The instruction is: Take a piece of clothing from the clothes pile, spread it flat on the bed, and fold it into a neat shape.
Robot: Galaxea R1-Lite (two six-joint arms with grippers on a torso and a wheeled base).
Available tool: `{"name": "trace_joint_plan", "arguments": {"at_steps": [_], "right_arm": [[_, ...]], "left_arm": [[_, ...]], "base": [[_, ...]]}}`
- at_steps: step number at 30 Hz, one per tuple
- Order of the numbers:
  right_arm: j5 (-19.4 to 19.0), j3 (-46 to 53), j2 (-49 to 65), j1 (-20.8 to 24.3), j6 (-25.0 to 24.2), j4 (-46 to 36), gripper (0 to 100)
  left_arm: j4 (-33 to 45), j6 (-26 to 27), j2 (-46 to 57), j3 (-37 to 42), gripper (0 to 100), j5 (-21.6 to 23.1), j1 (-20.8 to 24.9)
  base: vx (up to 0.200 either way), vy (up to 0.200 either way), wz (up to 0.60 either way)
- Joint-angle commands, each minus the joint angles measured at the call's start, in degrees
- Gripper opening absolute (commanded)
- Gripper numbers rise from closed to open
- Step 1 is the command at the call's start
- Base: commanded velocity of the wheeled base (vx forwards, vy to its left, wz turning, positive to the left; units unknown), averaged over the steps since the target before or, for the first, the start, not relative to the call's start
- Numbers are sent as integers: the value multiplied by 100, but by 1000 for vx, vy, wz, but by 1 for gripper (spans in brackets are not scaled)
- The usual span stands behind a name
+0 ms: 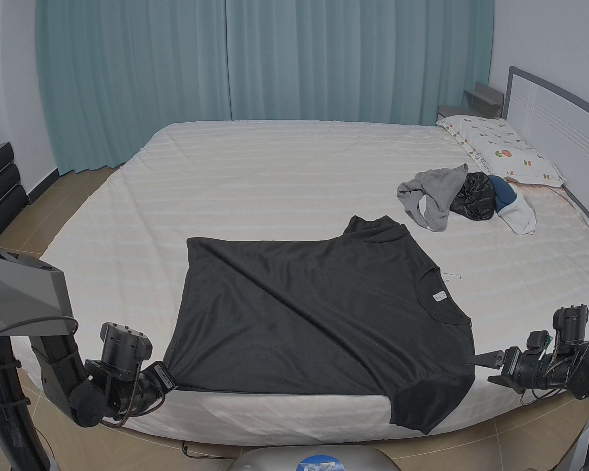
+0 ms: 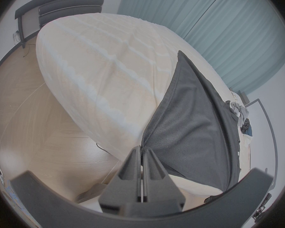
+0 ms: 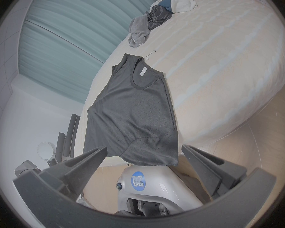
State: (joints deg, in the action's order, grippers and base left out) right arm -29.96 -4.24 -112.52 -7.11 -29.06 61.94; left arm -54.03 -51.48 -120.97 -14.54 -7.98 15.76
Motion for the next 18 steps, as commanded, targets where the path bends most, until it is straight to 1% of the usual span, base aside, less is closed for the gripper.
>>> {"name": "trace_joint_plan", "arguments": {"at_steps": [1,5,11,16,18], "right_arm": [[-1,-24,-16,-1,-3,-7,100],[26,-103,-95,-1,15,2,100],[52,-261,-367,52,15,11,100],[149,-551,-745,166,-12,187,100],[166,-648,-877,175,-126,301,100]], "left_arm": [[42,103,337,312,0,-124,6],[42,420,372,549,0,-239,-3],[50,534,363,760,0,-239,67],[50,824,363,997,0,-247,76],[68,859,355,1015,0,-247,76]], "base": [[0,0,0],[0,0,0],[0,0,0],[0,0,0],[0,0,0]]}}
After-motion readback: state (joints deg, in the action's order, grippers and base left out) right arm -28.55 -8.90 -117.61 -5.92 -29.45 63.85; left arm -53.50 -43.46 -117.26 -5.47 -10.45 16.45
